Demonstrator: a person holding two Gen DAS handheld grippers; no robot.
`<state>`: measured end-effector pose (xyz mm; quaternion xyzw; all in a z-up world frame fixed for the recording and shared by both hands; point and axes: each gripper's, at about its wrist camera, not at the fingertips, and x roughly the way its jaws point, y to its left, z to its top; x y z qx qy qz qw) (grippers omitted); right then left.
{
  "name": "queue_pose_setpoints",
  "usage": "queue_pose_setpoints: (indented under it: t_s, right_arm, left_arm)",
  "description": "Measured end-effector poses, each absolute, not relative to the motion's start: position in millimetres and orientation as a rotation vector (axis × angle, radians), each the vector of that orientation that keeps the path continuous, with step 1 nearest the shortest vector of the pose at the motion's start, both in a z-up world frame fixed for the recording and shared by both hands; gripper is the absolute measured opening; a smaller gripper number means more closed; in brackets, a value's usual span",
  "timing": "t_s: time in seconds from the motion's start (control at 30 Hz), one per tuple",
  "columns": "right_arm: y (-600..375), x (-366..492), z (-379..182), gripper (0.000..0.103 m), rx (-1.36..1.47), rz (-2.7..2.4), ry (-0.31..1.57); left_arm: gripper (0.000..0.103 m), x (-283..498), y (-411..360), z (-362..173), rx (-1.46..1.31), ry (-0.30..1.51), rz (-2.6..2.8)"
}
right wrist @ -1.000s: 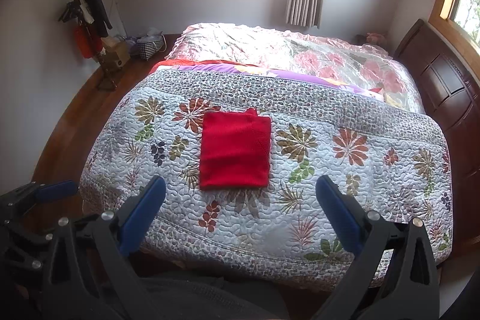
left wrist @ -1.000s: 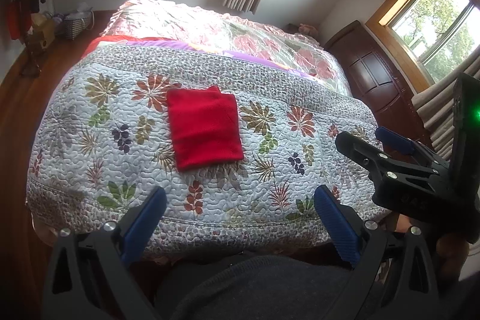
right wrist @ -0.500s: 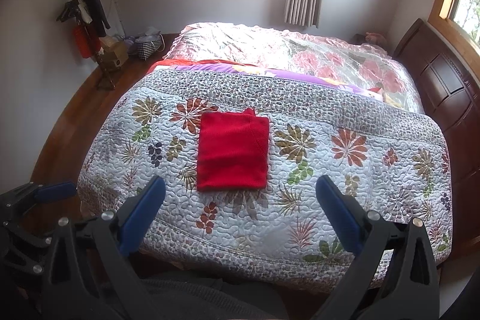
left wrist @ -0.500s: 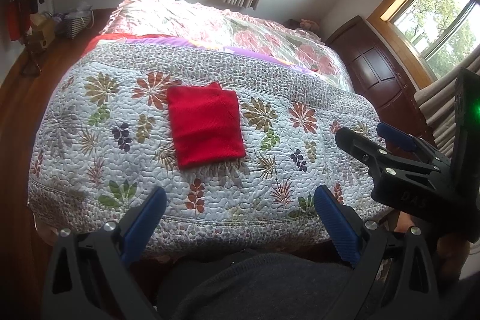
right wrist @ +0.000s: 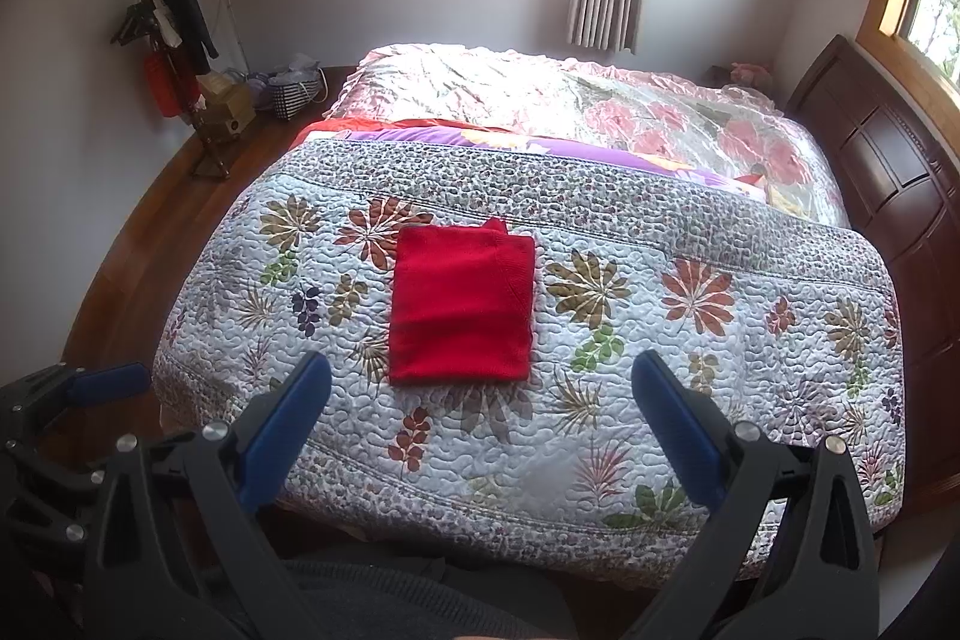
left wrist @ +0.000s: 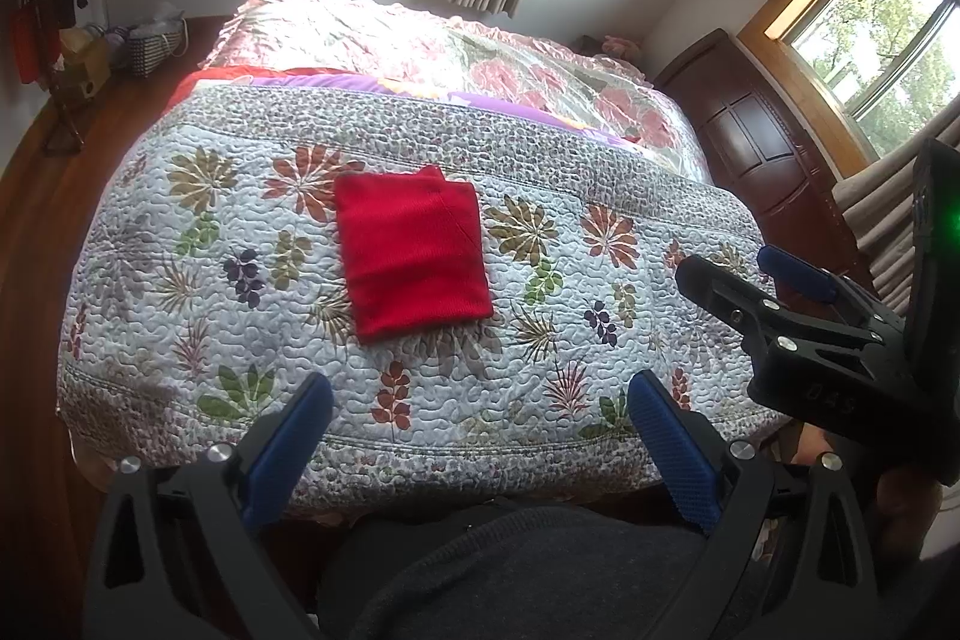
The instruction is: Fold small clothes
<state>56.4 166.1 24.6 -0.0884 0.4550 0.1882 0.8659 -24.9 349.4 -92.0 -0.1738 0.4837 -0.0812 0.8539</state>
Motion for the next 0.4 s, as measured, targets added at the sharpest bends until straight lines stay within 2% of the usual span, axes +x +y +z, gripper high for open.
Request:
queue_pose_setpoints:
  t_s: [0.4]
  right_arm:
    - [162.1, 65.4, 19.1, 0.100, -0.186, 0.398, 0.970]
  left_arm:
    - [0.099, -12.5, 348.3, -94.5, -0.361, 1.026, -0.167]
